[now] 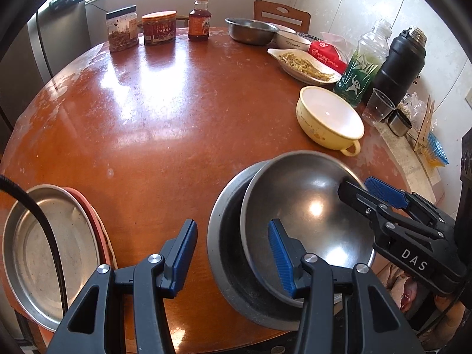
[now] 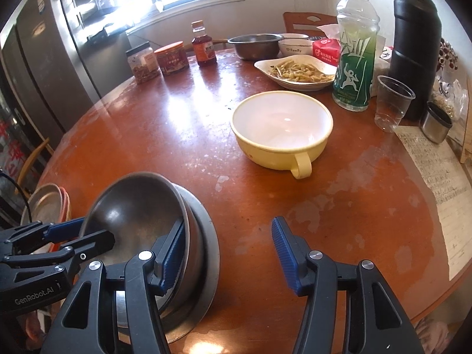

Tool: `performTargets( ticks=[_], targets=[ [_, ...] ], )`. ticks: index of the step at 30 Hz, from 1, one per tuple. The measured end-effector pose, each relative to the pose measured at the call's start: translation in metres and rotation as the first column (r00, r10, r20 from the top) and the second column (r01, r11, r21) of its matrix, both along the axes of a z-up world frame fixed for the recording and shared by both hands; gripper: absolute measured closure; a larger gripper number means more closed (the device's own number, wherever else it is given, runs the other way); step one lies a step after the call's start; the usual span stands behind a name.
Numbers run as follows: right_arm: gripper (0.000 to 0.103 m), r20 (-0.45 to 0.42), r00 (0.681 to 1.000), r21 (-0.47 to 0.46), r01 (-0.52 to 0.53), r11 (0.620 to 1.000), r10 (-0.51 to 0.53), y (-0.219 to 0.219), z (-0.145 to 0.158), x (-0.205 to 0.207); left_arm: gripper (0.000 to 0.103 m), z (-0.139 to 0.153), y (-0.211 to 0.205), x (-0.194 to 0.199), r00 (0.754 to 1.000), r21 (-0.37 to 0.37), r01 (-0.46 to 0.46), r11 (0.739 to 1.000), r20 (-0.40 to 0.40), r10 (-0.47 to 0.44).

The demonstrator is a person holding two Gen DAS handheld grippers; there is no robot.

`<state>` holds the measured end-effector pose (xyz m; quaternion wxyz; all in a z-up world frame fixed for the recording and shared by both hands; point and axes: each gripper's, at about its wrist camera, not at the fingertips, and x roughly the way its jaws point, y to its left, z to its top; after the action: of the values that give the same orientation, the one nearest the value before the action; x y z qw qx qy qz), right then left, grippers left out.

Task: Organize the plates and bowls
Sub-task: 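Move the left gripper to the cream bowl with yellow rim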

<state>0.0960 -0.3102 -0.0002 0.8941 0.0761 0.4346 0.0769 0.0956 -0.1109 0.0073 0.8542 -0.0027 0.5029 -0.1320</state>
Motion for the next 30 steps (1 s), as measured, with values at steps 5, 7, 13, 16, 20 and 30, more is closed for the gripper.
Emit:
performTargets(
  ticks=[5, 7, 13, 16, 20, 30],
  targets=[
    [0.039, 0.003, 1.000, 0.018, -0.016, 1.000, 0.016, -0.002, 0.009, 0.003, 0.053, 0.015, -0.002, 0.006, 1.000, -0.004, -0.003, 1.000, 0.021, 0.003],
    [0.039, 0.008, 1.000, 0.021, -0.025, 0.999, 0.025, -0.003, 0.013, 0.005, 0.053, 0.020, -0.003, 0.010, 1.000, -0.008, -0.003, 1.000, 0.027, 0.003],
    [0.039, 0.028, 0.998, 0.045, -0.052, 0.998, 0.051, -0.009, 0.026, 0.005, 0.053, 0.030, -0.010, 0.019, 0.999, -0.006, -0.003, 1.000, 0.038, 0.003],
    [0.039, 0.051, 0.998, 0.054, -0.032, 0.998, 0.030, -0.019, 0.035, 0.007, 0.053, 0.037, -0.017, 0.023, 0.999, 0.000, 0.003, 1.000, 0.050, -0.003],
    [0.038, 0.068, 0.998, 0.053, -0.004, 0.999, 0.001, -0.031, 0.042, 0.011, 0.053, 0.043, -0.024, 0.027, 0.998, 0.007, 0.011, 1.000, 0.064, -0.012],
    [0.032, 0.091, 0.994, 0.041, 0.052, 0.998, -0.056, -0.058, 0.049, 0.027, 0.052, 0.050, -0.048, 0.046, 0.997, 0.015, 0.039, 0.999, 0.070, -0.040]
  ],
)
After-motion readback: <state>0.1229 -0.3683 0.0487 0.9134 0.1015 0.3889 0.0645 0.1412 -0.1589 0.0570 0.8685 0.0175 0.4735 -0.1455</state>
